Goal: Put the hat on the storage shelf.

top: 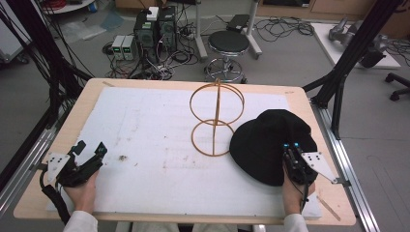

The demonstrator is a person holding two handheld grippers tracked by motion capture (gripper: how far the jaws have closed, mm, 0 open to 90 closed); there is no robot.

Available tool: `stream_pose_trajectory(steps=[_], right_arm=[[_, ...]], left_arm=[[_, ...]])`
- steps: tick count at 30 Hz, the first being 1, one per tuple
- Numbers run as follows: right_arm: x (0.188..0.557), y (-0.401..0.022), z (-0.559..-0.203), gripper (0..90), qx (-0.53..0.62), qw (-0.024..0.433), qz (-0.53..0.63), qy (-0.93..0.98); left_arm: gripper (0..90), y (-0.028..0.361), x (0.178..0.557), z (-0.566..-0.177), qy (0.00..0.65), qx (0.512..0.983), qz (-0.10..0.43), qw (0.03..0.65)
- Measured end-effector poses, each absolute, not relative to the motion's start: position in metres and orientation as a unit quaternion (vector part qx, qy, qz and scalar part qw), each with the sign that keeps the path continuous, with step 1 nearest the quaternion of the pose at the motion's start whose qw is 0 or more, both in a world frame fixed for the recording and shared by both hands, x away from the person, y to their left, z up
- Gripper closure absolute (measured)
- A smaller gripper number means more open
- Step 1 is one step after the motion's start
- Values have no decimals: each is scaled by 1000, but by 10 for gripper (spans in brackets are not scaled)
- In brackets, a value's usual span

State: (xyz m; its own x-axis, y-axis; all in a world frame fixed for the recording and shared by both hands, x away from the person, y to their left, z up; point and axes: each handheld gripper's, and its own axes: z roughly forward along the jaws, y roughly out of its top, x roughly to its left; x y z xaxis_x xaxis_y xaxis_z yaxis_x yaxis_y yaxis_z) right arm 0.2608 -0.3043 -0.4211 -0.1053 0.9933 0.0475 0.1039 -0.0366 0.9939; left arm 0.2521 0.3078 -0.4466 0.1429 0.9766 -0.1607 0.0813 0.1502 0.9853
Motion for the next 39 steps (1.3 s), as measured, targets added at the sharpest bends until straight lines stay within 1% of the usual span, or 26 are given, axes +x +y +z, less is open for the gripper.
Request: stream_pose_trajectory(steps=[10, 16, 26, 39], right_arm=[[253, -305, -411, 857, 500, 455, 527, 515], [250, -307, -406, 857, 506, 453, 534, 504], [245, -302, -394, 857, 489, 472, 539, 497], [238, -309, -375, 857, 477, 496, 546, 478]], left_arm=[[270, 308, 253, -447, 517, 511, 402, 557], [271, 308, 253, -447, 517, 512, 400, 557], [274, 308, 253, -447, 516, 514, 399, 557], [274, 307, 254, -448, 514, 516, 397, 558]])
